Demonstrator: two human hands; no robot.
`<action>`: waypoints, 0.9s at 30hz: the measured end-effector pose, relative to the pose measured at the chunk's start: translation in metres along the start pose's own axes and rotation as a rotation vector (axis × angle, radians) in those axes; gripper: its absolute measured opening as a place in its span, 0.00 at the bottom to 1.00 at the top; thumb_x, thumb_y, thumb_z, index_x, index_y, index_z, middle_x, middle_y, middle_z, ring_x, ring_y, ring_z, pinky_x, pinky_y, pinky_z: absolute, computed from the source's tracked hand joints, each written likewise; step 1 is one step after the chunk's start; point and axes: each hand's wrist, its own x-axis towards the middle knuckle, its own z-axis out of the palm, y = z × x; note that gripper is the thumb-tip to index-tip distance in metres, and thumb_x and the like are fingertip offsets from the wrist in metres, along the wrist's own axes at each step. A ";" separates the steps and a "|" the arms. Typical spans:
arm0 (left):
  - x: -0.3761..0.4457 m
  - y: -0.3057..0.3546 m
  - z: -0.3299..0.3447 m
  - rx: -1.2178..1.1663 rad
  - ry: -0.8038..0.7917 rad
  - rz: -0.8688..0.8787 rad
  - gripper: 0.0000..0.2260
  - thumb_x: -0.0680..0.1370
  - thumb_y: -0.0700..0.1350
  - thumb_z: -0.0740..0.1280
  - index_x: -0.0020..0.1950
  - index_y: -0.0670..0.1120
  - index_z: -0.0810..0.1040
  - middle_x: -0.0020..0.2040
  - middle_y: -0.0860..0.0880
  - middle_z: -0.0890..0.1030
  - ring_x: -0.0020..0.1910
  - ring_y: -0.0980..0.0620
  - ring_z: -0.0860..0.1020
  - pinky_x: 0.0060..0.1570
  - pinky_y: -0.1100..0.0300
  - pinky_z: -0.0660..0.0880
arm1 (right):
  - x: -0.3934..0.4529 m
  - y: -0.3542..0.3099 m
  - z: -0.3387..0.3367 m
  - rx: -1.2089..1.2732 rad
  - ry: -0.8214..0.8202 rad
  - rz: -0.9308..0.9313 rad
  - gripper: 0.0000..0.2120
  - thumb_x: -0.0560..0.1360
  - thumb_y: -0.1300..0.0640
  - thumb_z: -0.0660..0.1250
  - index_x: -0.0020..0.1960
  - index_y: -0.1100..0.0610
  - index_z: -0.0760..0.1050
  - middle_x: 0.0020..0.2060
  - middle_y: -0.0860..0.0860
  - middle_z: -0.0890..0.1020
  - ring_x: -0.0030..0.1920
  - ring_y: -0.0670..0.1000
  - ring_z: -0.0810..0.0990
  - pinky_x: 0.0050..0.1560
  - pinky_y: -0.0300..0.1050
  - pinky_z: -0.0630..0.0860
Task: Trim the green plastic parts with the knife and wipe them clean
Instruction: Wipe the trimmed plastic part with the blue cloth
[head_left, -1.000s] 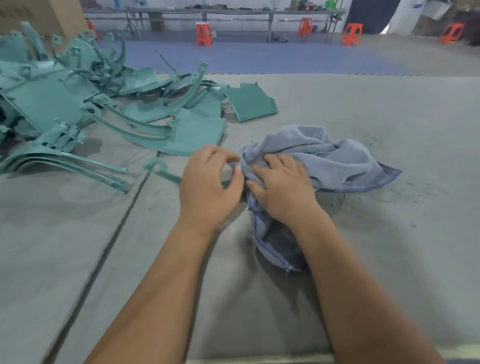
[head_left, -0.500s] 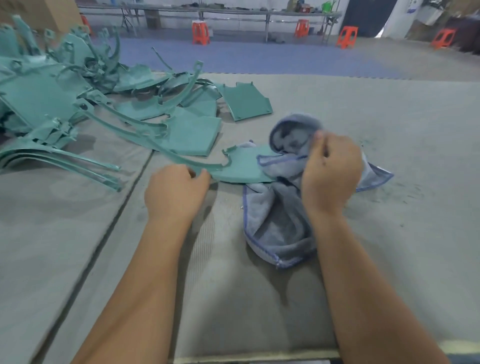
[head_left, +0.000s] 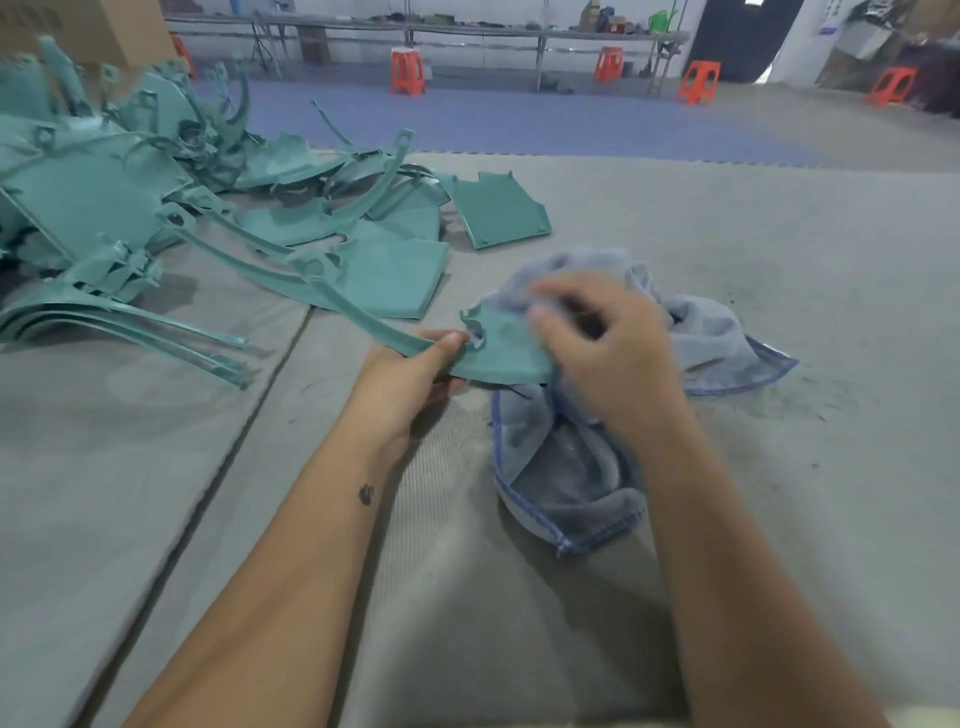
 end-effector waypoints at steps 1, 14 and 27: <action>-0.001 -0.001 0.000 -0.010 -0.012 0.011 0.08 0.80 0.38 0.64 0.45 0.44 0.81 0.35 0.51 0.85 0.35 0.57 0.83 0.36 0.65 0.80 | -0.001 0.002 0.007 -0.087 -0.201 -0.062 0.04 0.73 0.63 0.70 0.42 0.57 0.82 0.37 0.47 0.81 0.40 0.45 0.77 0.43 0.40 0.74; 0.000 -0.012 -0.002 0.062 -0.091 0.013 0.12 0.78 0.28 0.62 0.59 0.35 0.79 0.48 0.40 0.82 0.44 0.49 0.82 0.50 0.59 0.81 | 0.000 0.025 0.024 -0.476 -0.618 0.200 0.08 0.80 0.48 0.58 0.50 0.49 0.75 0.48 0.47 0.82 0.48 0.51 0.78 0.44 0.45 0.69; 0.005 -0.013 -0.005 0.069 -0.025 0.009 0.12 0.76 0.28 0.65 0.42 0.42 0.83 0.37 0.45 0.85 0.40 0.50 0.85 0.40 0.62 0.81 | 0.011 0.029 0.036 -0.703 -0.704 0.099 0.15 0.80 0.52 0.55 0.61 0.51 0.76 0.58 0.49 0.80 0.59 0.53 0.75 0.60 0.47 0.69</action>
